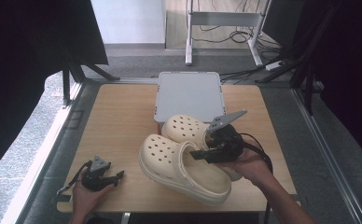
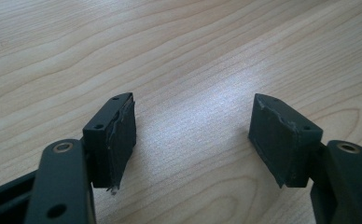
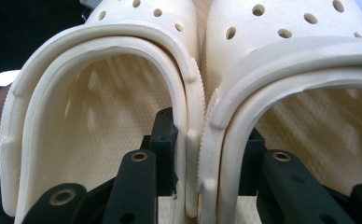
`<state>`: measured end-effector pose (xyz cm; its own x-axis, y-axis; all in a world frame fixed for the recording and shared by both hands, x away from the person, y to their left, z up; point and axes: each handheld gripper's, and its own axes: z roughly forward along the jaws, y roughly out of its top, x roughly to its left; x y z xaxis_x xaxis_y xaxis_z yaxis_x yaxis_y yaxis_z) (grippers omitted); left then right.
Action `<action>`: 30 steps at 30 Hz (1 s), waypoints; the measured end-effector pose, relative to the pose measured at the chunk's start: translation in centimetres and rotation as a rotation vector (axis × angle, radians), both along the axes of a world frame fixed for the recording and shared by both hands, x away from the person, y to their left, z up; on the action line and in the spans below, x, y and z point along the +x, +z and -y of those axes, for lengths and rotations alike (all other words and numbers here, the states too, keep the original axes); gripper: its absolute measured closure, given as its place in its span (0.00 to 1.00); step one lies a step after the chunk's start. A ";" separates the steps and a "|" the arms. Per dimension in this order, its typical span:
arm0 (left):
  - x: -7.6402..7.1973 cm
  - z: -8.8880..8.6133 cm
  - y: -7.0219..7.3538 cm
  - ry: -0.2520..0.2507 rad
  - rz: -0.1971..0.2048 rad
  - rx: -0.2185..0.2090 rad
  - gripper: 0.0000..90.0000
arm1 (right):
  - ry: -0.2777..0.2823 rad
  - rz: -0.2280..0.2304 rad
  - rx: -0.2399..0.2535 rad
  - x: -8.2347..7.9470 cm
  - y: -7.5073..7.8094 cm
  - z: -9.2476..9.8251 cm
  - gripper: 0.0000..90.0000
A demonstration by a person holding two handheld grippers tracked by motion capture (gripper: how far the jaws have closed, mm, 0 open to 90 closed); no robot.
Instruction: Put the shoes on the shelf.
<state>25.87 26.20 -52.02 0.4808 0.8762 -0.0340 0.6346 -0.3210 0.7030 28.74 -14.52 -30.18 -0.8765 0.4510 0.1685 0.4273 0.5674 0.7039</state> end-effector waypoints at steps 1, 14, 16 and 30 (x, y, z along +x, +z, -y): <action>0.0 0.0 0.0 0.001 0.001 -0.002 0.36 | -0.002 -0.001 0.003 0.1 0.1 0.0 0.76; 0.0 0.0 0.0 -0.001 0.000 0.000 0.36 | -0.011 0.006 0.027 1.3 1.4 -0.1 0.76; 0.0 0.0 0.0 -0.001 0.000 -0.001 0.36 | -0.011 0.006 0.029 1.4 1.6 -0.1 0.76; 0.0 0.0 0.0 -0.001 -0.002 0.002 0.36 | -0.048 0.003 0.026 3.2 1.7 -0.1 0.78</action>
